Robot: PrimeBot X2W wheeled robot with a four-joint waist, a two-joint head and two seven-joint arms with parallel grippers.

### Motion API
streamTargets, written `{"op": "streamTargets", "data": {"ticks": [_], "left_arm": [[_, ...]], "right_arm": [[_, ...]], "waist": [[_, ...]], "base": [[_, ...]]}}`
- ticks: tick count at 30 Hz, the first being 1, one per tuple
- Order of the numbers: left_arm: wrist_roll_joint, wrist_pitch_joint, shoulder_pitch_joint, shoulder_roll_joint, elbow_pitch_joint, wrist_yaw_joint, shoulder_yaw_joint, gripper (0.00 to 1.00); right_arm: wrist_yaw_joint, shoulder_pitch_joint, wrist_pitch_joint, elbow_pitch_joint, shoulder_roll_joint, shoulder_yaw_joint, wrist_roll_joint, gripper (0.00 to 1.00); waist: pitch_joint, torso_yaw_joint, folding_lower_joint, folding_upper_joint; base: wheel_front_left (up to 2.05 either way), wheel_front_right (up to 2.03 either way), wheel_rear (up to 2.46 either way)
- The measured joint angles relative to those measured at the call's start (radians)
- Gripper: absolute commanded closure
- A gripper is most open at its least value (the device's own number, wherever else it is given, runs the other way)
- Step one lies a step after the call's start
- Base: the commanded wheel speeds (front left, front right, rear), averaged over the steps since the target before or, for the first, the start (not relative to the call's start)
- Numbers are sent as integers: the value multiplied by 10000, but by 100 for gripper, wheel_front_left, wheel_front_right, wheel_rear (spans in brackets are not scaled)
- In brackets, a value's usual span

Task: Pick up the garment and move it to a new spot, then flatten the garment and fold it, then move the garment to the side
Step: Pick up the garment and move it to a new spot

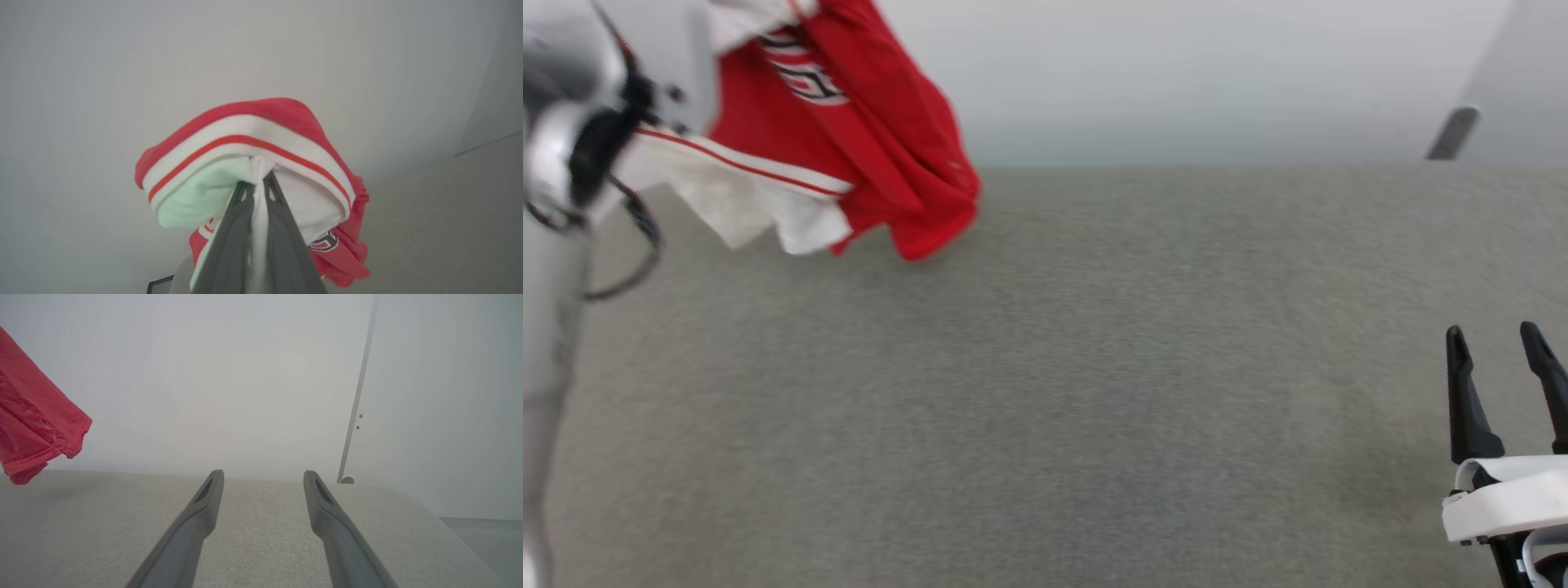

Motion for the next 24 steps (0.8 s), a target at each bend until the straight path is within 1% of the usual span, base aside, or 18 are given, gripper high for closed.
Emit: {"op": "streamTargets", "data": {"ticks": [2, 6, 12, 16, 20, 24], "left_arm": [[-75, 399, 314, -84, -786, 253, -90, 100], [-67, 1045, 808, -263, -2174, 617, -424, 100], [-25, 1760, 1557, -610, -3425, 984, -1080, 100], [-17, 2033, 2197, -892, -3852, 1214, -1542, 100], [-58, 2146, 2955, -1087, -3914, 1216, -2082, 100], [-245, 1881, 3630, -1317, -3519, 1214, -2387, 100]], "right_arm": [[0, -15, -69, 23, 75, -165, -59, 0], [0, -81, -199, 190, 176, -391, -71, 0], [0, -113, -353, 316, 510, -491, -157, 0], [0, -160, -466, 487, 656, -502, -165, 0], [0, -225, -619, 750, 740, -502, -163, 0], [0, -413, -771, 1104, 780, -418, -127, 0]], "waist": [[69, -249, 0, 0], [265, -721, 0, 0], [637, -1321, 0, -1], [914, -1622, 0, 0], [1192, -1837, 0, 0], [1432, -1995, 0, 0]], "base": [[0, 0, 0], [0, 0, 0], [0, 0, 0], [0, 0, 0], [0, 0, 0], [0, 0, 0]]}}
